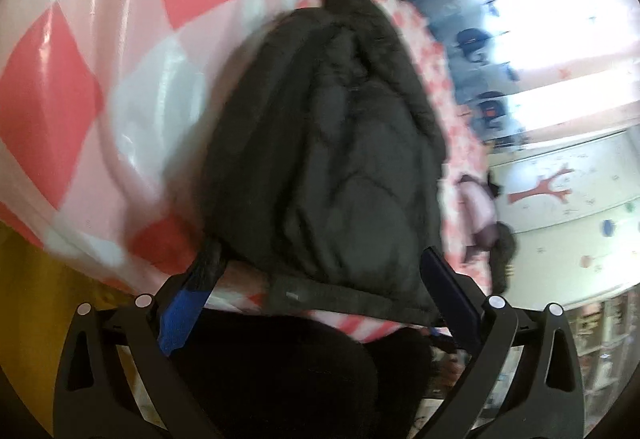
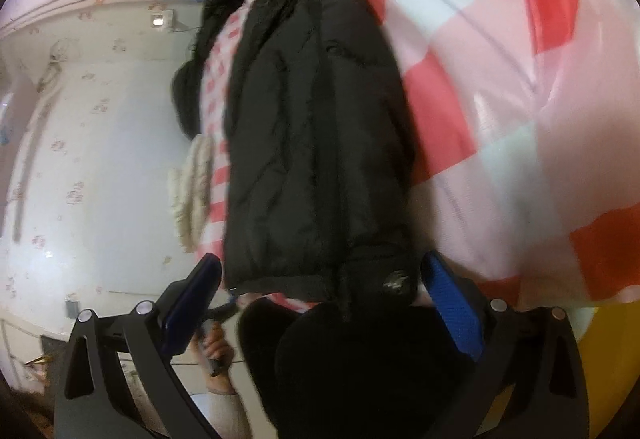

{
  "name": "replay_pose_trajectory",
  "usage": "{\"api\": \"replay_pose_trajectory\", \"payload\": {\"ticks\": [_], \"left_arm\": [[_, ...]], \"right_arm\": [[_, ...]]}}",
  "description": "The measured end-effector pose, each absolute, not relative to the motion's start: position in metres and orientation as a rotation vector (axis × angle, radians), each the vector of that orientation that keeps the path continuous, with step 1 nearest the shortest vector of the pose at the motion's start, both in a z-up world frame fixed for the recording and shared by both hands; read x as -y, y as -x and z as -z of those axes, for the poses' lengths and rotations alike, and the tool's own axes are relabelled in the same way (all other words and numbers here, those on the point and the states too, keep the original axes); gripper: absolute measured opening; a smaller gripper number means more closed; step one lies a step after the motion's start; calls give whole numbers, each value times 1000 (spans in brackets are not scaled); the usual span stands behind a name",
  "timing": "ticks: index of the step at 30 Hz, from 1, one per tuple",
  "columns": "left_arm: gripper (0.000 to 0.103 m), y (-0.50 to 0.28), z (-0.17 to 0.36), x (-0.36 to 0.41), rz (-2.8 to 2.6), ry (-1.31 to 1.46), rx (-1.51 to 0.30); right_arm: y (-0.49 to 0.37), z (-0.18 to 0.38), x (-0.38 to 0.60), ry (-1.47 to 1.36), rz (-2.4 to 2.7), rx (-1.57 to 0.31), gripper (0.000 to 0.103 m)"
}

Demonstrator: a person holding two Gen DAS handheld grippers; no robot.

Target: Fold large clothes

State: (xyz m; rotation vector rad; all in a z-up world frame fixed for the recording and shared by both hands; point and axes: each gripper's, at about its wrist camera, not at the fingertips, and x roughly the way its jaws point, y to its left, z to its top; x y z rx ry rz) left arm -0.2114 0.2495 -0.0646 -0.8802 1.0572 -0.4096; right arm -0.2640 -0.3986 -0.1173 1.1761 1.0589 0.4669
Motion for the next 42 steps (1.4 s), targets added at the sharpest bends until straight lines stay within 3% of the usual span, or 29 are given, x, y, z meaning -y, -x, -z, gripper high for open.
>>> {"api": "replay_pose_trajectory", "payload": {"ticks": [4,9,16,21,26,27,28,29,30,31,34,36,38,42], "left_arm": [[96,214,48,-247,443,839,-1013],[96,203,68,-251,352,816,-1107],[96,208,67,-257,338,850,-1052],[88,201,68,-258,334,848,-1069],[70,199,73,-257,329,881,-1083],[67,199,74,-257,326,873,-1087],[57,198,75,-256,324,866,-1094],[47,199,75,-257,321,865,-1098],[44,199,74,-257,317,859,-1104],[39,200,72,-257,315,849,-1105],[38,202,66,-257,302,830,-1113],[29,201,62,-257,308,811,-1102],[12,201,58,-256,322,800,-1091],[7,199,58,-259,334,796,-1072]], "right_arm": [[262,112,396,-1092,-442,-1066,96],[257,117,400,-1097,-401,-1066,96],[253,113,397,-1080,-395,-1085,96],[244,94,384,-1022,-412,-1062,92],[238,113,388,-1036,-372,-1096,84],[241,115,390,-1044,-367,-1088,76],[243,116,393,-1041,-361,-1089,69],[246,117,395,-1048,-354,-1087,52],[249,119,398,-1070,-359,-1077,36],[251,118,400,-1075,-356,-1071,31],[255,113,403,-1053,-352,-1060,29],[254,107,398,-1015,-352,-1060,28],[251,105,395,-999,-360,-1055,25],[249,107,394,-990,-347,-1049,22]]}}
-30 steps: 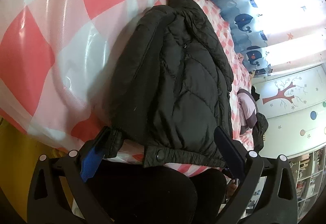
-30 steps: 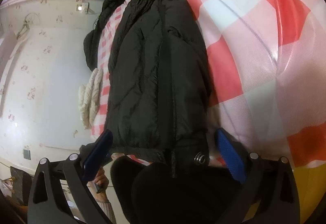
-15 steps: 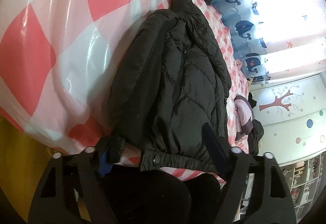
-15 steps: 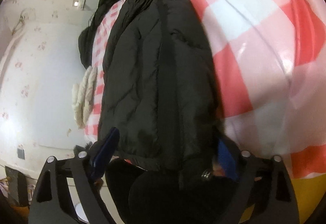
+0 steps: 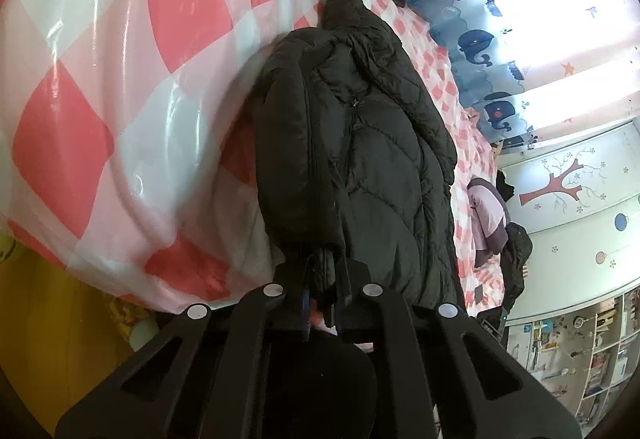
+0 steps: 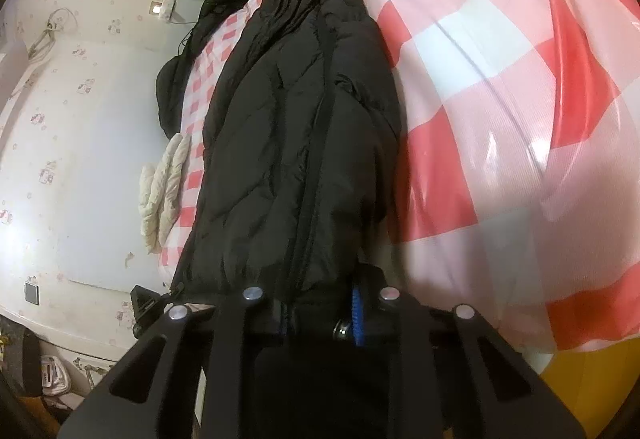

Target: Fold large clothes

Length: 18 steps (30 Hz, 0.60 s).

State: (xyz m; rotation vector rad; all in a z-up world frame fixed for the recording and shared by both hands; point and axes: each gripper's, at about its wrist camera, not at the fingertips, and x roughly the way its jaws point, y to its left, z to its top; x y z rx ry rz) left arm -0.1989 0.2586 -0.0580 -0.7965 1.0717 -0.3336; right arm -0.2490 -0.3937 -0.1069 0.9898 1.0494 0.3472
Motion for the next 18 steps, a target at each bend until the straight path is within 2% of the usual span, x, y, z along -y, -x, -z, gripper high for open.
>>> {"api": "replay_pose_trajectory", "payload": {"ticks": [6,13,18], "left_arm": [[6,204,60,-270,377,917,-1052],[6,220,0,-256,503,904,-960],[6,251,-36,-259,564,889,-912]], "right_arm": [[256,101,394,-1100,-389,-946,20],[255,40,389,-1162,-548,-711,16],[278,-1,387,-1121,-620,-653,16]]}}
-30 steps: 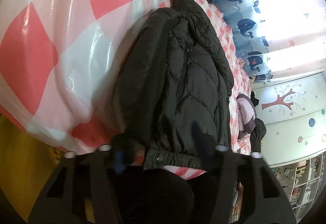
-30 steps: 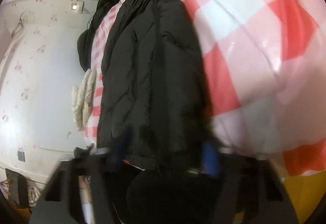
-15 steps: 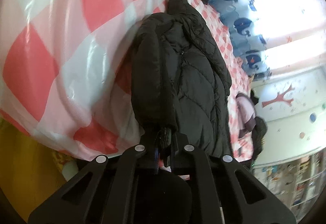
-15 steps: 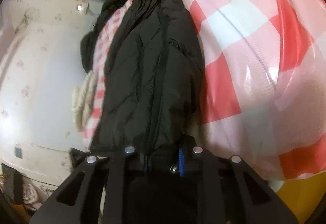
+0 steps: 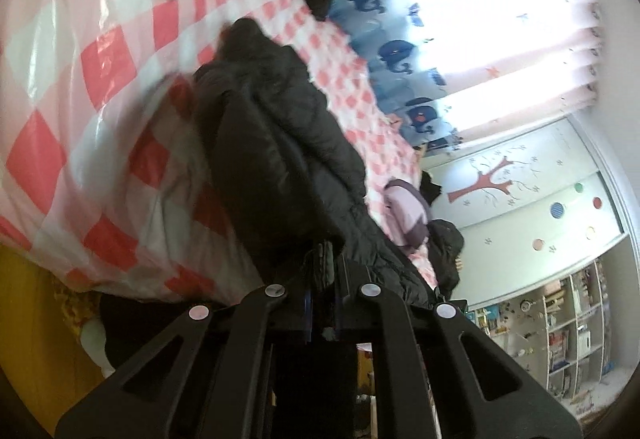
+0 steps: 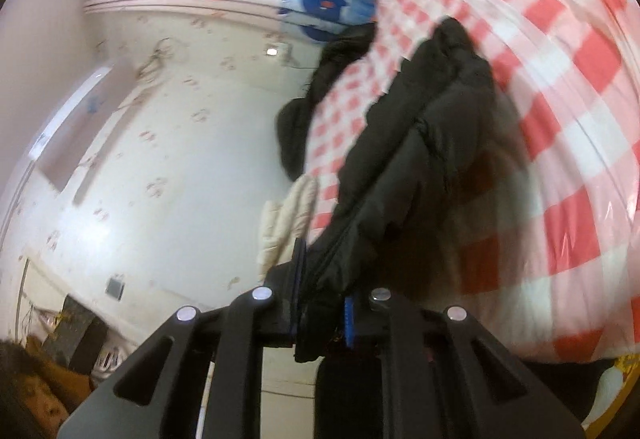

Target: Fold large clothes

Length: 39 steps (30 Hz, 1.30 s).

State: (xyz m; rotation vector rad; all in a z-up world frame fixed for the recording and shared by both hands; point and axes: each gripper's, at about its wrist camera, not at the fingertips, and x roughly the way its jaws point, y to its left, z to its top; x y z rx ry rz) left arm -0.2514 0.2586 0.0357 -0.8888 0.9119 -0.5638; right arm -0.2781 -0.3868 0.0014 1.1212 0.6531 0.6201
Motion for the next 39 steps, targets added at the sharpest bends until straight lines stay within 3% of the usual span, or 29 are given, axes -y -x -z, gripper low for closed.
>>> {"api": "replay_pose_trajectory", "payload": {"ticks": [8,12,14,16,17,19,21,30,34,39], "left_arm": [[6,329,-35,-284,565,855,-939],[6,344,2,-292,540,790,-1071],[12,349,22,-304,498,762,-1138],[18,354,30,-321,435,772,-1143],[27,356,31,-335,391,780,-1123],[46,356,31,-351,337,798,-1089],[51,350,35,-360,360,839,-1073],[65,316,103,-317,570,1044,-1132],[78,311,107,-296,633,1091,-1111],[78,303,100,-271,662,1035,-1130]], "right_arm": [[356,-19,414,-1111,-627,-629,16],[380,15,414,-1071,-611,-774,19],[390,41,416,-1019,-523,-889,24],[398,64,424,-1013,-445,-954,38],[401,71,430,-1023,-409,-962,46],[405,82,446,-1080,-379,-941,54],[404,88,456,-1122,-363,-923,73],[383,140,439,-1264,-466,-991,80],[376,144,427,-1318,-567,-936,82],[360,141,412,-1302,-621,-954,83]]}}
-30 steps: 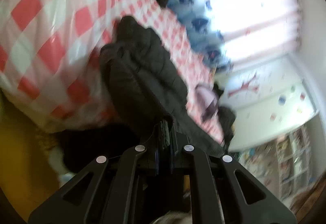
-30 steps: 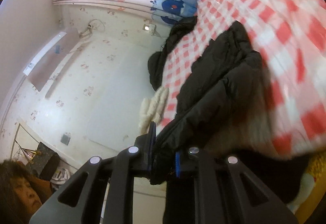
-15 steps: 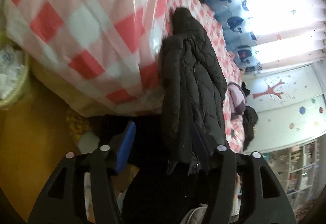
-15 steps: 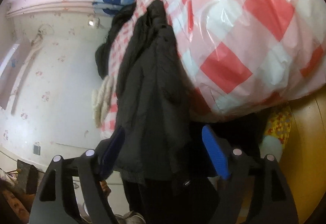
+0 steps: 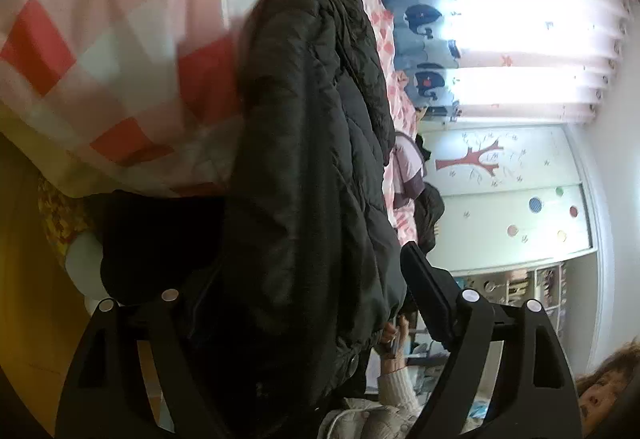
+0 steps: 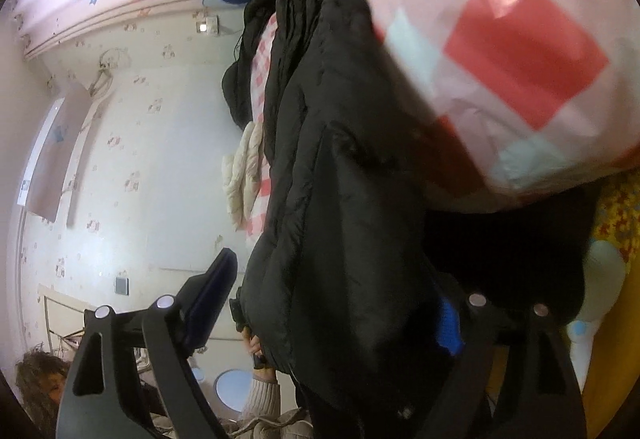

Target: Fold large clothes

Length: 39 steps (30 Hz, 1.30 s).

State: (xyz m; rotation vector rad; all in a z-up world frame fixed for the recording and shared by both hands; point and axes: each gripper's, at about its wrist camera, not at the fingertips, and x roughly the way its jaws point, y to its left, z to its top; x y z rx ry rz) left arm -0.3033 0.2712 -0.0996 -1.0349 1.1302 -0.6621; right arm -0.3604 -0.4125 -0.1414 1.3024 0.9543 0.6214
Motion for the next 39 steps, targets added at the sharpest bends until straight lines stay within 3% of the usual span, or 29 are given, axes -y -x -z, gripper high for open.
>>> {"api": "replay_pose_trajectory", "payload": {"ticks": [2,4,6,8,9,11,16,20,24,27,28,29,32,34,39], "left_arm": [[78,303,97,-267,650,1012,-1136],[74,302,94,-265,634,996,-1139],[58,301,90,-262,620,974,-1147],[31,300,88,-269,603,949,-1156],[27,300,88,-270,603,947,-1155],[17,300,83,-272,597,935,-1143],[10,305,59,-274,619,898,-1093],[10,312,44,-276,642,847,-1081],[13,314,61,-279,632,819,-1159],[36,317,79,-286,621,863,-1192],[52,318,82,-290,606,869,-1194],[58,320,84,-294,584,867,-1192],[61,325,88,-312,522,886,-1186],[62,328,84,-336,438,903,-1147],[65,327,57,-365,345,889,-1060]], "right_arm": [[359,137,411,-1283,-630,-946,82],[357,132,407,-1258,-629,-933,74],[358,125,406,-1213,-612,-927,50],[361,118,408,-1182,-590,-907,34],[363,115,410,-1175,-579,-893,28],[366,109,412,-1165,-564,-865,20],[370,87,413,-1143,-569,-794,16],[376,66,415,-1113,-594,-749,16],[380,71,418,-1087,-577,-786,16],[382,88,422,-1104,-560,-844,18],[383,93,423,-1110,-548,-863,19],[384,100,424,-1116,-539,-887,20],[387,104,435,-1122,-473,-892,51],[387,99,441,-1109,-444,-886,51],[372,56,457,-941,-295,-836,65]]}}
